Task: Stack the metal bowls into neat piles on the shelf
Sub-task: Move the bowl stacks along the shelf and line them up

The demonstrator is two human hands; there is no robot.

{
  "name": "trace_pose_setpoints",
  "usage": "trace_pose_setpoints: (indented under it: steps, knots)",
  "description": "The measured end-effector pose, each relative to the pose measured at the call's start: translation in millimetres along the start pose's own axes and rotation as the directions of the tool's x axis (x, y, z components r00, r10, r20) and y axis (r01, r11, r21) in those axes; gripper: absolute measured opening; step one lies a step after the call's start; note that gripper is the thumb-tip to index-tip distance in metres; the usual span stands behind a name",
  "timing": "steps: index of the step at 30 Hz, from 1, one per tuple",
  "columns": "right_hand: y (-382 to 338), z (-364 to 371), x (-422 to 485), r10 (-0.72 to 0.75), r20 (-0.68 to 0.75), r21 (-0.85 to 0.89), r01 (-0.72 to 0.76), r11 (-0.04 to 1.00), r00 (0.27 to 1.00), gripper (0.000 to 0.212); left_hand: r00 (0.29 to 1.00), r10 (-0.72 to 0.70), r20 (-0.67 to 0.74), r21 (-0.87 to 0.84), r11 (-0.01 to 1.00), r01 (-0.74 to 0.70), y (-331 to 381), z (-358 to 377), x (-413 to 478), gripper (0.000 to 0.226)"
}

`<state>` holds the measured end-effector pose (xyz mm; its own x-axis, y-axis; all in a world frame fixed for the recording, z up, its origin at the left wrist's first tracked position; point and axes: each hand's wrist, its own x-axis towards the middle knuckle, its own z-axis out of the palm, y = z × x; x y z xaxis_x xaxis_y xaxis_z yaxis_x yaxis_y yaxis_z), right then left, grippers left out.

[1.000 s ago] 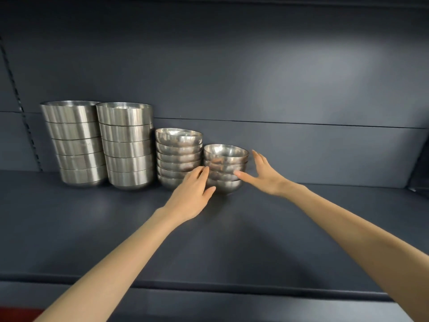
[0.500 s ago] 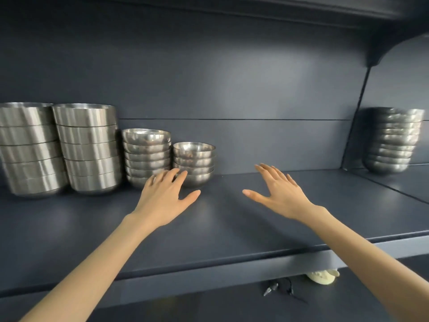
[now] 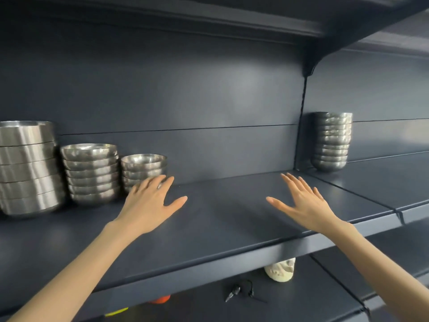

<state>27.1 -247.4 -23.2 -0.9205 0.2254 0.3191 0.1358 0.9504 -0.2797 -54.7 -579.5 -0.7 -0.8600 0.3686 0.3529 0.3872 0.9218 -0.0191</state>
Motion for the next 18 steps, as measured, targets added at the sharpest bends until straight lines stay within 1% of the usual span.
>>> trace_pose_setpoints:
  steps: [2,8,10,15,18]
  knots:
    - [26,-10,-3,0.020,0.019,-0.012,-0.020,1.000,1.000,0.103,1.000,-0.011,0.028,-0.013,1.000,0.011,23,-1,6,0.075]
    - [106,-40,-15,0.054,0.050,-0.078,-0.050,0.996,0.997,0.102,1.000,-0.008,0.004,-0.019,1.000,0.008,103,-2,19,0.075]
    - [131,-50,-17,0.059,0.057,-0.096,-0.054,0.994,0.997,0.101,1.000,-0.012,0.019,-0.023,1.000,0.012,128,0,19,0.076]
    - [183,-70,-24,0.059,0.018,-0.097,-0.057,0.994,0.998,0.094,0.999,-0.043,0.032,-0.055,0.997,0.044,177,5,22,0.076]
    - [209,-81,-26,0.070,0.000,-0.090,-0.069,0.994,0.998,0.096,0.998,-0.050,0.024,-0.077,0.996,0.052,203,5,25,0.075]
